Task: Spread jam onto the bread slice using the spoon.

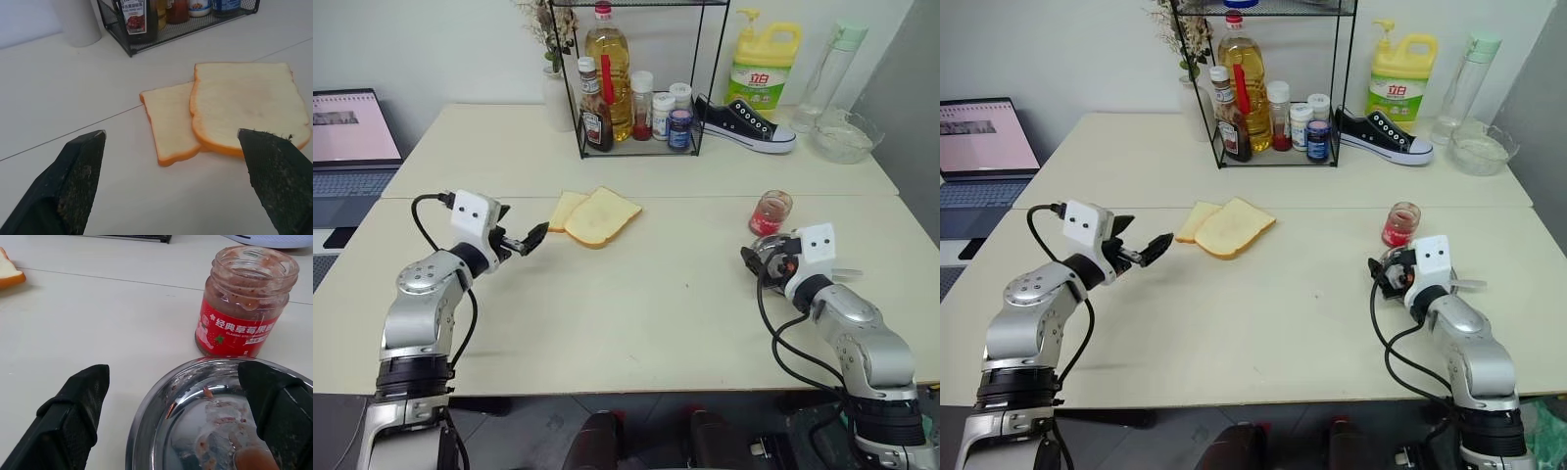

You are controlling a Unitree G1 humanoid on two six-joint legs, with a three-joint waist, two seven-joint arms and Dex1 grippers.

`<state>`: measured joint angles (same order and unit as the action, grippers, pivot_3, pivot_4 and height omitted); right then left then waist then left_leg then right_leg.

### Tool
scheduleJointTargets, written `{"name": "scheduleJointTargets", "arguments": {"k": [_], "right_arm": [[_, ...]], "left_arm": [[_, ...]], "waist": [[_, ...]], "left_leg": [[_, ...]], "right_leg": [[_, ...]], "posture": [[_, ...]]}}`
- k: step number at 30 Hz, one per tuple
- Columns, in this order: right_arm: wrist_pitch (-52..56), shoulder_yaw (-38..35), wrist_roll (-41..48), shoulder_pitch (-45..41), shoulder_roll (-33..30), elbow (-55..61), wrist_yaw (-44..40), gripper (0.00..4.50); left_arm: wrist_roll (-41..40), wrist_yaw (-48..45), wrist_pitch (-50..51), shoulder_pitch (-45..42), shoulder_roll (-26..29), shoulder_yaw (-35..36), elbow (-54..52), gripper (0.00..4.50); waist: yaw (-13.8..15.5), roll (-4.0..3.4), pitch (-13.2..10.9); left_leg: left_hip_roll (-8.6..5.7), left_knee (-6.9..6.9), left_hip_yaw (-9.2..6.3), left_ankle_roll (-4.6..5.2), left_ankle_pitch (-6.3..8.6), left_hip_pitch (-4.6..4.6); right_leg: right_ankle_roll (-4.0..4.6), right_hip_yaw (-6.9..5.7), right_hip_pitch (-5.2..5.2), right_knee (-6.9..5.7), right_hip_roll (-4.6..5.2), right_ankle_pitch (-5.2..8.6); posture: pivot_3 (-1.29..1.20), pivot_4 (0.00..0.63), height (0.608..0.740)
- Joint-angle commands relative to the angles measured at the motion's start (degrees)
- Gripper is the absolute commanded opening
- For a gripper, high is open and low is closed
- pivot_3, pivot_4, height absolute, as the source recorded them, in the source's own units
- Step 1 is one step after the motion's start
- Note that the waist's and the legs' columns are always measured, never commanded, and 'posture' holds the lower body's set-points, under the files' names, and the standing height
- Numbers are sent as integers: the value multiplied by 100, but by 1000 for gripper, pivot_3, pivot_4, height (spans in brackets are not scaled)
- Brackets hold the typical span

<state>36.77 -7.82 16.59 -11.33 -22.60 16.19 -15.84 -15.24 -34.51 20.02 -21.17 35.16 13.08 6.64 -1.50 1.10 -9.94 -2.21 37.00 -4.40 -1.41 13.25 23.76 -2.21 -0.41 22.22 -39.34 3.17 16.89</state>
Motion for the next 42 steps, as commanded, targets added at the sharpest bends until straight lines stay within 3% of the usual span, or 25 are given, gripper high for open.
{"name": "scheduleJointTargets", "arguments": {"k": [1, 13, 19, 23, 31, 41, 42], "right_arm": [[-5, -46, 36, -104, -40, 299, -33, 4475], [615, 220, 594, -56, -385, 1215, -788, 4475], [1100, 384, 1598, -423, -514, 1489, -1615, 4475], [1022, 599, 1639, -798, -394, 1154, -1733, 4475], [985, 817, 1519, -805, -172, 1321, -1363, 4475], [1168, 647, 1579, -339, -173, 1950, -833, 4475], [1182, 620, 1595, -319, -182, 1985, -799, 4492]], "left_arm": [[4, 23, 73, 54, 127, 66, -272, 4500], [-744, -669, 698, 278, 420, 294, -806, 4500], [-595, -1249, 606, -120, 667, -336, -845, 4500], [198, -1367, -210, -935, 308, -1295, 2, 4500], [1223, -1202, -1895, -1669, -295, -2035, 2006, 4500], [1951, -418, -3320, -2459, -736, -2135, 4058, 4500], [1926, -437, -3407, -2533, -770, -2096, 4201, 4313]], "waist": [[1, 0, 0], [2, 0, 0], [7, 0, 0], [66, 4, 0], [-6, 5, 1], [-4, 7, 1], [-4, 7, 1]], "left_leg": [[0, 0, 0, 0, 0, 0], [1, 0, -2, 0, 0, 0], [1, 0, -3, 1, 0, 0], [-6, 4, -11, 1, 0, -1], [-3, -1, -5, 0, 0, 8], [-7, 4, -7, 1, 1, 9], [-7, 4, -6, 2, 1, 9]], "right_leg": [[0, 0, 0, 0, 0, 0], [0, -1, 0, 1, 0, 0], [0, -4, -3, 3, 0, 0], [0, -15, -13, 4, 1, 0], [0, -9, 2, 15, 0, 0], [-1, -11, 0, 9, 1, 0], [-1, -11, 0, 9, 1, 0]], "posture": [[0, 150, 740], [0, 150, 740], [0, 150, 740], [0, 150, 740], [0, 150, 740], [0, 150, 740], [0, 150, 740]]}}
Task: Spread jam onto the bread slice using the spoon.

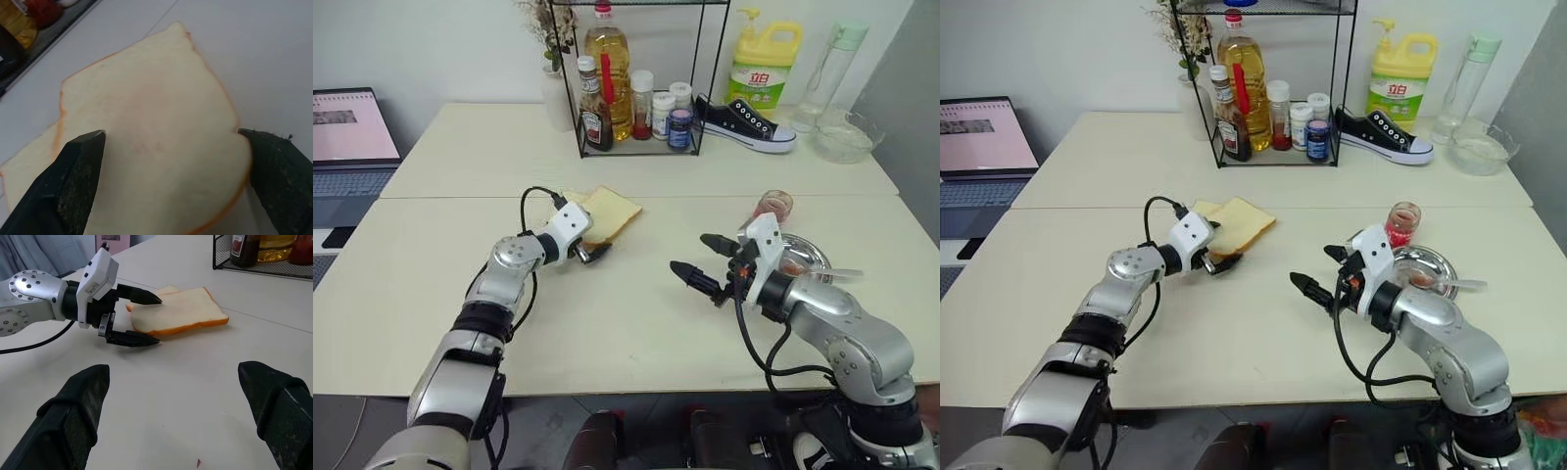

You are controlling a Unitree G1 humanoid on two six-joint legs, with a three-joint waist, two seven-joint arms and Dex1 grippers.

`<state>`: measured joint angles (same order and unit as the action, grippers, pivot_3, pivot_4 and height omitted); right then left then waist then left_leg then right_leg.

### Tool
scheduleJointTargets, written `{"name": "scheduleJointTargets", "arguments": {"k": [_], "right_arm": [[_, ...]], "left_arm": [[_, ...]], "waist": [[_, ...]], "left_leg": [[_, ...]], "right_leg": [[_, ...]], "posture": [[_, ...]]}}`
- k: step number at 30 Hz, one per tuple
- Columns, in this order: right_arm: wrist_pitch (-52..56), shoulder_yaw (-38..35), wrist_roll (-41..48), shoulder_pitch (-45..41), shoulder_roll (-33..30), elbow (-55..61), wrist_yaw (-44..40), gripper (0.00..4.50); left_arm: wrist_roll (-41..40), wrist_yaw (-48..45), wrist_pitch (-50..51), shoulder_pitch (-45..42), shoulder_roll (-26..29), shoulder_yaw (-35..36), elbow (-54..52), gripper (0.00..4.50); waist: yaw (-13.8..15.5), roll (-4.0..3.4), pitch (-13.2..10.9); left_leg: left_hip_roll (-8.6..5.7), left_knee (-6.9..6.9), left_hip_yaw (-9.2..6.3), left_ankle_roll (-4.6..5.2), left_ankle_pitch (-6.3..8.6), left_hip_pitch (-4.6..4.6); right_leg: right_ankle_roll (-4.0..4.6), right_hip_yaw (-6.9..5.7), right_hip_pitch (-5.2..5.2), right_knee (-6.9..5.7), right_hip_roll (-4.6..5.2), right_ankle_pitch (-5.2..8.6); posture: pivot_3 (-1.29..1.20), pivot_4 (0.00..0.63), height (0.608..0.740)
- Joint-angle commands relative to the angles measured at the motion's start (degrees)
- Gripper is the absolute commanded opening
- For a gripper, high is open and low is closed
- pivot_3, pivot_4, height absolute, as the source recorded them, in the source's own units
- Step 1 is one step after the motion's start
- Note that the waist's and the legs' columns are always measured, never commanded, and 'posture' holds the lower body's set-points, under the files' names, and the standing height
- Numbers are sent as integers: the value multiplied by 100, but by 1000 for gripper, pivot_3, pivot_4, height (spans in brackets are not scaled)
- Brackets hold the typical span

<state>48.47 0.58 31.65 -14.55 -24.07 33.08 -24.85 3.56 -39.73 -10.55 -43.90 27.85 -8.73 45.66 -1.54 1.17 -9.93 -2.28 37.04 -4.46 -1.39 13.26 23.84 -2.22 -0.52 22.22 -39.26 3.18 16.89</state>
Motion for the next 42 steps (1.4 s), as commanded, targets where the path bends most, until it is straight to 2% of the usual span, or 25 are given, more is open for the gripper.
{"name": "scheduleJointTargets", "arguments": {"k": [1, 3, 14, 21, 25, 30, 36, 42], "right_arm": [[27, -240, 105, 25, -41, 335, 127, 4500], [49, -265, 113, 46, -57, 386, 168, 4500], [45, -351, 184, 57, -84, 418, 308, 4500], [61, -422, 251, -63, -189, 366, 214, 4500], [199, -592, 519, -93, -380, 456, 36, 4500], [522, -1108, 1254, -64, -729, 483, -230, 4500], [842, -1422, 1976, 358, -1364, 643, -688, 4500], [854, -1439, 2352, 705, -1626, 793, -745, 4500]], "left_arm": [[19, 65, -422, -304, -63, 116, 393, 4108], [-57, 45, -500, -383, -118, 190, 531, 3616], [-340, -134, -480, -419, -317, 509, 545, 37], [-490, -424, -317, -394, -367, 526, -34, 12], [-946, -1291, 39, 120, -382, 307, -1540, 12], [-898, -2398, -58, 1159, 22, -460, -3346, 12], [-670, -3039, -707, 1644, 554, -874, -3547, 12], [-784, -3174, -762, 1697, 666, -850, -3571, 12]], "waist": [[-1, 0, 0], [-2, 0, 0], [-8, 0, 0], [-7, 0, 0], [-8, 0, 0], [-12, -2, 1], [-6, -2, 1], [8, -1, 0]], "left_leg": [[-1, 0, 0, 0, 0, 0], [0, 0, 0, 0, 0, 0], [0, 2, -1, 0, 0, 0], [-1, 2, -1, 0, 0, 0], [0, 2, 0, -1, -1, 1], [6, 0, 0, -1, -1, -1], [8, -1, -1, 1, 0, -3], [5, 2, -6, 2, 1, -3]], "right_leg": [[0, 0, 0, -1, 0, 0], [0, -1, 0, -2, 0, 0], [0, -1, 2, -7, 0, 0], [0, -1, 2, -8, 0, 0], [0, 2, 1, -6, 1, 0], [1, 7, -2, -1, 0, 0], [2, 3, -5, -2, -2, 0], [1, -4, -16, 5, -1, 0]], "posture": [[0, 150, 740], [0, 150, 740], [0, 150, 740], [0, 150, 740], [0, 150, 740], [0, 150, 740], [0, 150, 740], [0, 150, 740]]}}
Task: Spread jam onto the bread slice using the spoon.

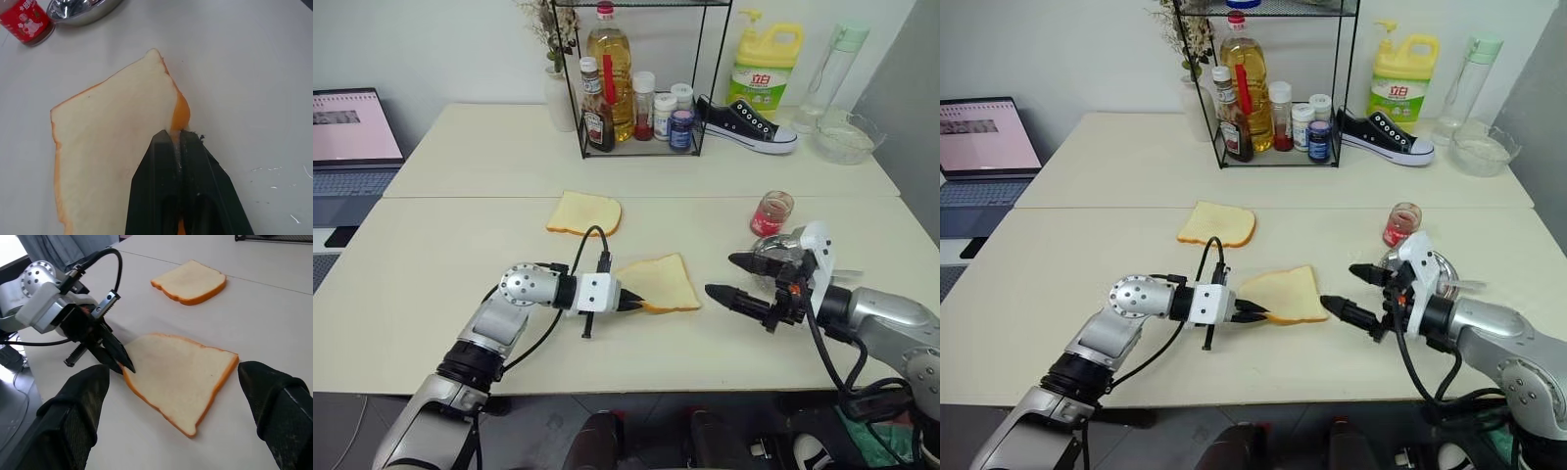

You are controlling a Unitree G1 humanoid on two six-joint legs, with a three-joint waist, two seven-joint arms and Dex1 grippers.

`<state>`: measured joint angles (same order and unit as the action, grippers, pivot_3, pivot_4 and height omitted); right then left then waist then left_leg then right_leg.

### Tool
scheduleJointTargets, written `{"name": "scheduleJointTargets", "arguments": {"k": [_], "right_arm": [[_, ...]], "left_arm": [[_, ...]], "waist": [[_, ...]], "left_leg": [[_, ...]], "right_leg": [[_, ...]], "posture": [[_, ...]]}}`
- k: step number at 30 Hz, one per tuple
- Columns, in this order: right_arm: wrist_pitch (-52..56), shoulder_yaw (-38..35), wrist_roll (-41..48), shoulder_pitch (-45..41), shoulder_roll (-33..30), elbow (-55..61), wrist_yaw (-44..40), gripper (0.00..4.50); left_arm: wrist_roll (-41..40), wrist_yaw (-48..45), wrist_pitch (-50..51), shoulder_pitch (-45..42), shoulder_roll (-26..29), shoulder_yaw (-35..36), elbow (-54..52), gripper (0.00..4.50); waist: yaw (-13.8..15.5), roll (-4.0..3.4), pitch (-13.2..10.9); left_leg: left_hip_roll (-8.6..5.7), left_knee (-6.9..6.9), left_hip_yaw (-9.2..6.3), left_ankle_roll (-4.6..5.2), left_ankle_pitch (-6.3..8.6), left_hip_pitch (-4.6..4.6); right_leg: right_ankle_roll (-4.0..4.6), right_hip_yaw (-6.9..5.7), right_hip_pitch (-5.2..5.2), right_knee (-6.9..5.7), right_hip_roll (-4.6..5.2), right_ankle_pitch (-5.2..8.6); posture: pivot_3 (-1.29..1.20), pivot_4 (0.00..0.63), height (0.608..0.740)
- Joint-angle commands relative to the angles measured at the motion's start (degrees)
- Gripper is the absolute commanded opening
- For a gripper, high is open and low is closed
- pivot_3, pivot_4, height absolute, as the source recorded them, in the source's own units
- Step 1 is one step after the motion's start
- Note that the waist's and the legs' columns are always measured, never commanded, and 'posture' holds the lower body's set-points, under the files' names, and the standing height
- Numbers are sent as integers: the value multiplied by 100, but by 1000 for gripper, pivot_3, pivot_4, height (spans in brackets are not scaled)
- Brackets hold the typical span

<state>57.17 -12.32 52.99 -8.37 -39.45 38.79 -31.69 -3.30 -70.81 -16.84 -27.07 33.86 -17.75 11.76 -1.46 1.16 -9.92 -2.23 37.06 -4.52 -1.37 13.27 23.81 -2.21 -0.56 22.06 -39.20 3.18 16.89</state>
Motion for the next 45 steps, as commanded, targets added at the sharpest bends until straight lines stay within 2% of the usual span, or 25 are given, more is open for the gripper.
{"name": "scheduleJointTargets", "arguments": {"k": [1, 9, 12, 17, 20, 24, 28, 32, 35, 39, 45], "right_arm": [[-15, -138, 277, 162, -120, 262, -73, 4500], [-118, -40, 410, 364, -378, 246, -153, 4500], [-153, -53, 395, 345, -416, 178, -167, 4500], [-202, -103, 371, 393, -442, 103, -147, 4500], [-222, -379, 396, 585, -400, 22, 29, 4500], [-220, -1018, 523, 1271, -463, 91, 69, 4500], [-236, -1628, 579, 1823, -433, 96, 248, 4500], [-298, -2122, 544, 2109, -22, 2, 942, 4500], [-343, -2422, 508, 2083, 437, -158, 1713, 4500], [-347, -2828, 1129, 2039, 989, -430, 2451, 4500], [-522, -3107, 1857, 2001, 1325, -705, 3261, 4500]], "left_arm": [[-91, -84, -195, 35, 103, 70, -151, 12], [-15, -156, -722, -139, 126, 66, 443, 12], [-86, -326, -816, -201, 144, 47, 614, 666], [-147, -388, -874, -257, 108, 97, 737, 2275], [-528, -538, -149, -131, 259, 228, 246, 3224], [-1398, -671, 1694, -4, 729, 613, -769, 4467], [-1922, -567, 3069, -128, 1007, 848, -1398, 4490], [-2331, 385, 3998, -512, 249, 1053, -1799, 4490], [-2319, 791, 4274, -576, -243, 890, -2076, 4490], [-2073, 1414, 4249, -613, -881, 703, -2163, 4490], [-2180, 1914, 4581, -560, -1495, 552, -2506, 4490]], "waist": [[-2, 0, 0], [-6, 0, 0], [-6, 0, 0], [-5, 0, 0], [0, 0, 0], [-3, 0, 0], [-3, -1, 0], [72, 1, 0], [101, 2, 2], [103, -1, 3], [106, -6, 5]], "left_leg": [[0, 0, -1, 0, 0, 0], [1, -1, -1, 0, 0, -1], [0, 0, 0, 0, 0, -1], [1, 0, -1, 0, 0, -1], [0, 0, -2, 0, 0, 0], [3, -1, -5, 0, 0, 2], [4, -1, -9, 0, 0, -2], [1, 6, -18, 1, 1, -16], [-2, 8, -16, 1, 1, -17], [1, -5, -4, 1, 1, -37], [1, -5, -2, 1, 1, -40]], "right_leg": [[0, -1, -1, 1, 0, 0], [0, -3, -1, 2, -1, 0], [0, -2, -1, 2, -1, 0], [0, -4, -2, 2, -1, 0], [-1, -3, -3, 4, -1, 0], [0, -1, -2, 7, -2, 0], [-1, -1, -9, 7, -2, 0], [-3, -5, -38, 18, -1, 1], [-3, -1, -42, 19, 0, 1], [-2, 5, -44, 16, -1, 1], [-2, 10, -52, 18, -1, 1]], "posture": [[0, 150, 740], [0, 150, 740], [0, 150, 740], [0, 150, 740], [0, 150, 740], [0, 150, 740], [0, 150, 740], [0, 150, 740], [0, 150, 740], [0, 150, 740], [0, 150, 740]]}}
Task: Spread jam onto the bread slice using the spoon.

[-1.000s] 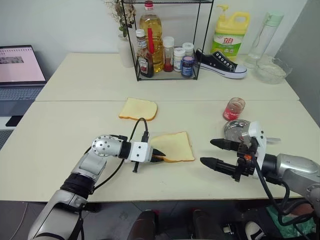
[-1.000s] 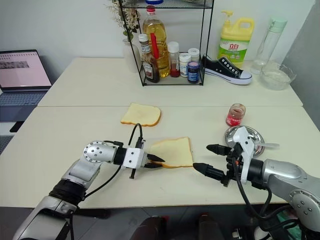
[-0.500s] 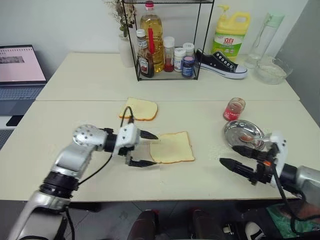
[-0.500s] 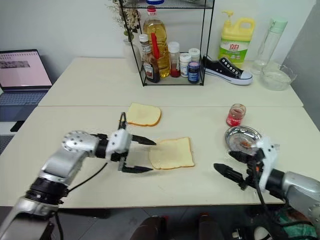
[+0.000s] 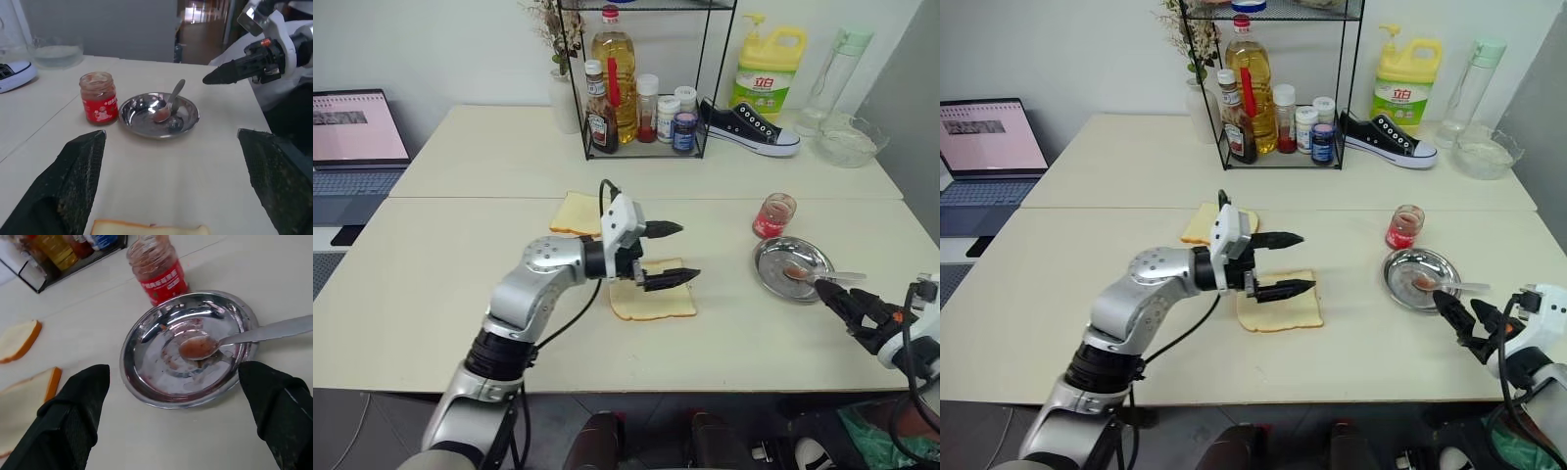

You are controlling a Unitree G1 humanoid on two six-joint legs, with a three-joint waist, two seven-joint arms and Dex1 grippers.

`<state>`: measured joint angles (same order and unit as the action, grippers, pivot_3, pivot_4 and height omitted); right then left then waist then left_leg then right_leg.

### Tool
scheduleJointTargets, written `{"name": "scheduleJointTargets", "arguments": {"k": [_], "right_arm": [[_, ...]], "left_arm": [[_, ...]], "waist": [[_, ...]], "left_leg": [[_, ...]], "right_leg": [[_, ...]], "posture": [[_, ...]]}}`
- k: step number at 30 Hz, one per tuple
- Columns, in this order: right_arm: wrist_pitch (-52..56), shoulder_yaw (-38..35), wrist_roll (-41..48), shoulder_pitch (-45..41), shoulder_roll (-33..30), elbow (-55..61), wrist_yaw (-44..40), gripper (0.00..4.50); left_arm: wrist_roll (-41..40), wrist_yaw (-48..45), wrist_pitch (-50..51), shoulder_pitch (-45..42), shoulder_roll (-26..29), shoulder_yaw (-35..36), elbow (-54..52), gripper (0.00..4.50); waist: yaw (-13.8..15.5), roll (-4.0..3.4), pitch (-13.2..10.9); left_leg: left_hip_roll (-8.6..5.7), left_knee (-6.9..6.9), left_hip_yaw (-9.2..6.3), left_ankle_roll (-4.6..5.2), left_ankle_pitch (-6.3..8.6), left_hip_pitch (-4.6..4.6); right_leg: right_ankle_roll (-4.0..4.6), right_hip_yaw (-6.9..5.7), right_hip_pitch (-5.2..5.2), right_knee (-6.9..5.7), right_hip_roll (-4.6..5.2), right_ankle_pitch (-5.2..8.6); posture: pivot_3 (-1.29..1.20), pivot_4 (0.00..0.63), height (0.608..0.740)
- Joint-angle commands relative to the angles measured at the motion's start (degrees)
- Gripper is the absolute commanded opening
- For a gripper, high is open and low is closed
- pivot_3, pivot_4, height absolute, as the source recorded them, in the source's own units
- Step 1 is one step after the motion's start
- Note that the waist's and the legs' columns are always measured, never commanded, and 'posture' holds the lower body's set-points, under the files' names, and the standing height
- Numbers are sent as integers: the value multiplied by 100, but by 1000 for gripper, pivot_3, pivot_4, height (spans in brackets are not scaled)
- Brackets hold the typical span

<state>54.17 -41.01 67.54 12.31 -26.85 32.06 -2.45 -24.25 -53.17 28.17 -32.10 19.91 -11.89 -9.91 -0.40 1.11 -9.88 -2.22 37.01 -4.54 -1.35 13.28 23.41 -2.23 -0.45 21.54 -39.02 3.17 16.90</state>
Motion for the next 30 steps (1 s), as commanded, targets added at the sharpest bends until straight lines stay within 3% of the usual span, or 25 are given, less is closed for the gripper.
{"name": "scheduleJointTargets", "arguments": {"k": [1, 8, 21, 30], "right_arm": [[-374, -248, 534, -255, 266, -262, 610, 4500], [-1044, -187, 784, -1127, 885, -1441, 1516, 4500], [-1555, 382, 157, -1652, 968, -2392, 1215, 4500], [-2121, 308, -201, -1971, 1103, -2806, 1169, 4500]], "left_arm": [[10, 193, 9, -59, -163, -112, -313, 4490], [239, 451, -182, -160, -486, -257, -163, 4490], [390, 587, -313, -286, -623, -216, 17, 4490], [394, 574, -303, -305, -661, -234, -1, 4490]], "waist": [[-3, -4, 2], [-10, -26, 11], [-20, -32, 14], [-25, -33, 14]], "left_leg": [[1, 0, 0, 0, 0, 0], [-1, -7, 16, 2, 1, -28], [0, -9, 20, 5, 3, -30], [0, -9, 21, 6, 3, -31]], "right_leg": [[0, 1, 0, 0, 0, 0], [0, 4, -18, 1, -1, 1], [0, 6, -17, 1, -3, 1], [0, 7, -19, 2, -3, 1]], "posture": [[0, 150, 740], [0, 150, 740], [0, 150, 740], [0, 150, 740]]}}
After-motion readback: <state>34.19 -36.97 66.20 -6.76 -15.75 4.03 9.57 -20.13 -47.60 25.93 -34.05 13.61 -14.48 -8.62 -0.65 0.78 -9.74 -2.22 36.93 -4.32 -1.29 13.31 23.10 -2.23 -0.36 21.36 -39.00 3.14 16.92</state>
